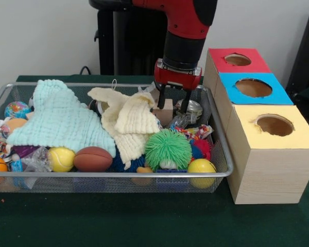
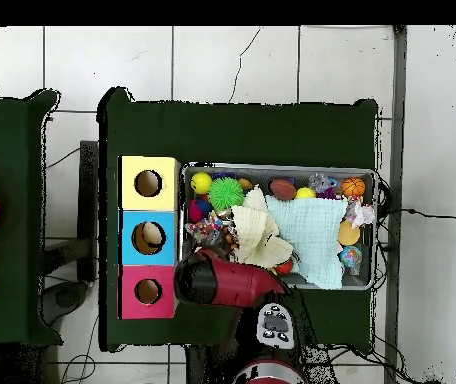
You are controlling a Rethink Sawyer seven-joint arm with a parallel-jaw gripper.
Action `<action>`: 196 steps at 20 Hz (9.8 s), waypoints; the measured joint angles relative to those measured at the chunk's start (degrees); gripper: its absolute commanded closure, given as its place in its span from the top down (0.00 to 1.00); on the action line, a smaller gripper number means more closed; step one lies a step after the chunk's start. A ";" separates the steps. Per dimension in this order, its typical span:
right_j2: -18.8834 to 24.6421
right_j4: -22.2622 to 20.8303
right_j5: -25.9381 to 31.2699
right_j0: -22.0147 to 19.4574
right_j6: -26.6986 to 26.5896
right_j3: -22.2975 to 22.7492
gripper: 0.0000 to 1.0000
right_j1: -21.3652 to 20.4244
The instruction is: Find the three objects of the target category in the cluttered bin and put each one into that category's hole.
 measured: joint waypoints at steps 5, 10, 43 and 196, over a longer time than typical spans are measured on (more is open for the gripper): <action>0.75 -0.01 0.25 -0.87 0.00 0.01 1.00 -2.64; 1.60 0.03 0.25 -1.31 0.00 0.02 1.00 -4.49; 3.18 1.24 0.25 0.57 0.00 0.00 1.00 -1.41; 1.76 11.23 -3.23 1.87 0.00 -2.44 0.00 3.87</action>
